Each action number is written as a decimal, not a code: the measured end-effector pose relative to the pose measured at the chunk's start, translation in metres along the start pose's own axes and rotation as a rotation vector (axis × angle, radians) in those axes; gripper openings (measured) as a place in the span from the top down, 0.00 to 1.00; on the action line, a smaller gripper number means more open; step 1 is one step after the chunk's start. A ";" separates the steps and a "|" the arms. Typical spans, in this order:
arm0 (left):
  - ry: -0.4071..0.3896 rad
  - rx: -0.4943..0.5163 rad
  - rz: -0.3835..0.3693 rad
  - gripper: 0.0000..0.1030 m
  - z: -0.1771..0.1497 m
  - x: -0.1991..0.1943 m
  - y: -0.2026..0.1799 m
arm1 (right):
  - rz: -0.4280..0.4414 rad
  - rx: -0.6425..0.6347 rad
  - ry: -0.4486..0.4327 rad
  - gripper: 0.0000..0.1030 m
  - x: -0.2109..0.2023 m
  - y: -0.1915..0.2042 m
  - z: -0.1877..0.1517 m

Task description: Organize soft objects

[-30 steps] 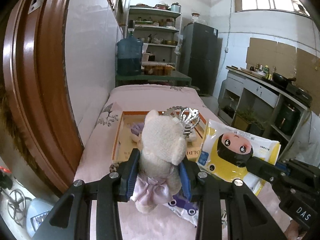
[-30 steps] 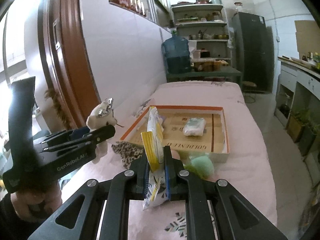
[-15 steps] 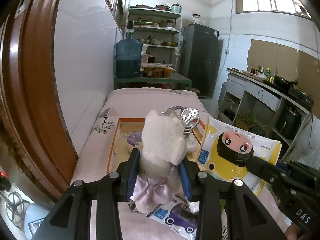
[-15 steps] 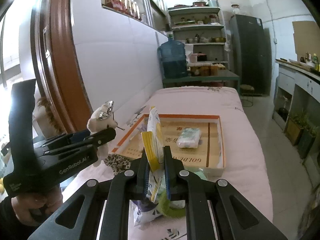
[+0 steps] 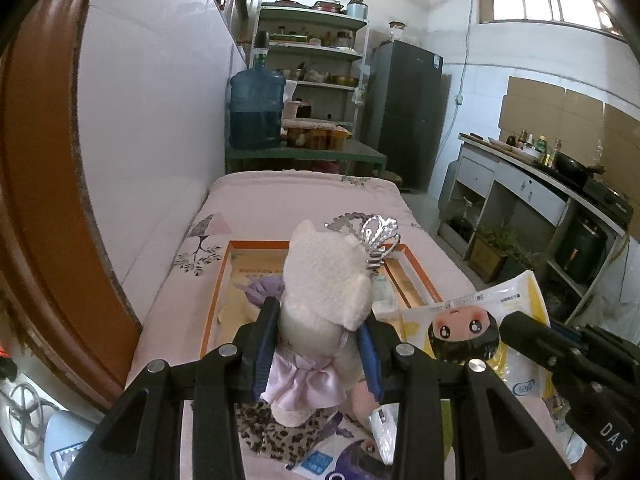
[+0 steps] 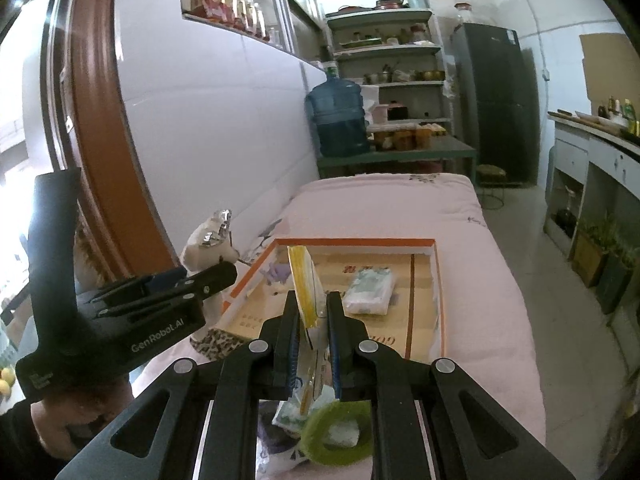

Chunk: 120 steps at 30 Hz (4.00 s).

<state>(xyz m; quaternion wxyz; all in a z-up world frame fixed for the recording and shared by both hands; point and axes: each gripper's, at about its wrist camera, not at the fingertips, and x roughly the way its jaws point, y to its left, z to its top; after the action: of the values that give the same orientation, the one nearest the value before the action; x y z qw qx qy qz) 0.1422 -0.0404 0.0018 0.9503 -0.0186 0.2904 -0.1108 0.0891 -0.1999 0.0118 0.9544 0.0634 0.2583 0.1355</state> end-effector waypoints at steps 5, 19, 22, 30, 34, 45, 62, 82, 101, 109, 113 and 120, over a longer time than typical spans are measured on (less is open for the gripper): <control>0.013 -0.005 -0.003 0.64 0.004 0.012 0.002 | -0.001 -0.003 0.006 0.88 0.011 -0.007 0.007; 0.028 -0.011 -0.011 0.63 0.025 0.049 0.003 | -0.005 0.108 -0.027 0.88 0.046 -0.045 0.033; 0.027 -0.010 -0.007 0.64 0.031 0.058 0.002 | 0.005 0.162 -0.022 0.88 0.060 -0.059 0.038; 0.047 -0.008 -0.006 0.64 0.048 0.086 -0.003 | 0.034 0.271 -0.006 0.88 0.093 -0.089 0.046; 0.076 -0.027 -0.010 0.64 0.056 0.104 0.000 | 0.065 0.330 0.014 0.88 0.111 -0.102 0.047; 0.166 -0.055 0.007 0.63 0.064 0.162 0.006 | 0.134 0.486 0.074 0.88 0.147 -0.136 0.039; 0.233 -0.036 -0.020 0.63 0.048 0.207 0.006 | 0.169 0.508 0.166 0.85 0.180 -0.144 0.023; 0.263 -0.035 -0.049 0.46 0.033 0.216 0.013 | 0.083 0.469 0.219 0.41 0.186 -0.142 0.007; 0.187 -0.034 -0.038 0.42 0.043 0.167 0.011 | 0.015 0.377 0.182 0.37 0.155 -0.120 0.019; 0.170 -0.044 -0.042 0.42 0.042 0.144 0.012 | 0.003 0.343 0.166 0.37 0.139 -0.107 0.025; 0.162 -0.051 -0.041 0.42 0.041 0.133 0.014 | 0.004 0.338 0.162 0.37 0.133 -0.102 0.027; 0.134 -0.058 -0.037 0.42 0.041 0.110 0.019 | 0.001 0.304 0.145 0.37 0.116 -0.088 0.030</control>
<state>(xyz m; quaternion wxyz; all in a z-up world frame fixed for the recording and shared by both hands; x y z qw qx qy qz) 0.2573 -0.0479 -0.0267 0.9255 -0.0442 0.3564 -0.1208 0.2202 -0.2521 -0.0343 0.9127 0.1973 0.3438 0.0996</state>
